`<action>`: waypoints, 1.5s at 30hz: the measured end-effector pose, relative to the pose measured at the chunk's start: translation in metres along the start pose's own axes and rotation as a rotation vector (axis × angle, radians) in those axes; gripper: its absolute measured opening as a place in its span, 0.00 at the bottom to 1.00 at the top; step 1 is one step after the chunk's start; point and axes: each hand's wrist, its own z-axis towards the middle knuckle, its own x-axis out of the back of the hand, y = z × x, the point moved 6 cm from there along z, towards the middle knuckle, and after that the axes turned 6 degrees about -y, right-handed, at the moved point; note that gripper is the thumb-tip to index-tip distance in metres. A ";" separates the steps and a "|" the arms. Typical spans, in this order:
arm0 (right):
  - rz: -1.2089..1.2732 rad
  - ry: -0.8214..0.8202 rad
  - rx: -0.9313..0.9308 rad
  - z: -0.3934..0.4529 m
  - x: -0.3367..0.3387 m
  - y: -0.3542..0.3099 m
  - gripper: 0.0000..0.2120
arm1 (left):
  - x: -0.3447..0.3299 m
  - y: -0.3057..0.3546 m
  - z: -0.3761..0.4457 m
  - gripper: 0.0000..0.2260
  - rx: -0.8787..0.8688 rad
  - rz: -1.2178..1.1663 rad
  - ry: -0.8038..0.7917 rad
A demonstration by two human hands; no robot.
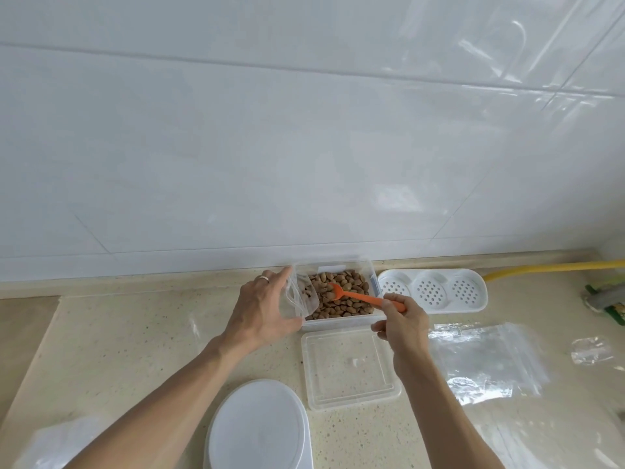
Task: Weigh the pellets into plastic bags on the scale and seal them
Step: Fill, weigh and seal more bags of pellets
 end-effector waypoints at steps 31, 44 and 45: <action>-0.528 0.083 0.486 -0.009 0.013 -0.057 0.07 | -0.001 0.005 0.006 0.41 0.040 -0.066 0.088; -0.186 -0.030 0.046 -0.006 -0.007 0.000 0.09 | -0.005 0.001 -0.005 0.41 0.025 -0.022 0.072; -0.117 -0.012 0.015 -0.005 -0.002 0.000 0.09 | -0.005 0.001 -0.004 0.41 0.023 -0.011 0.071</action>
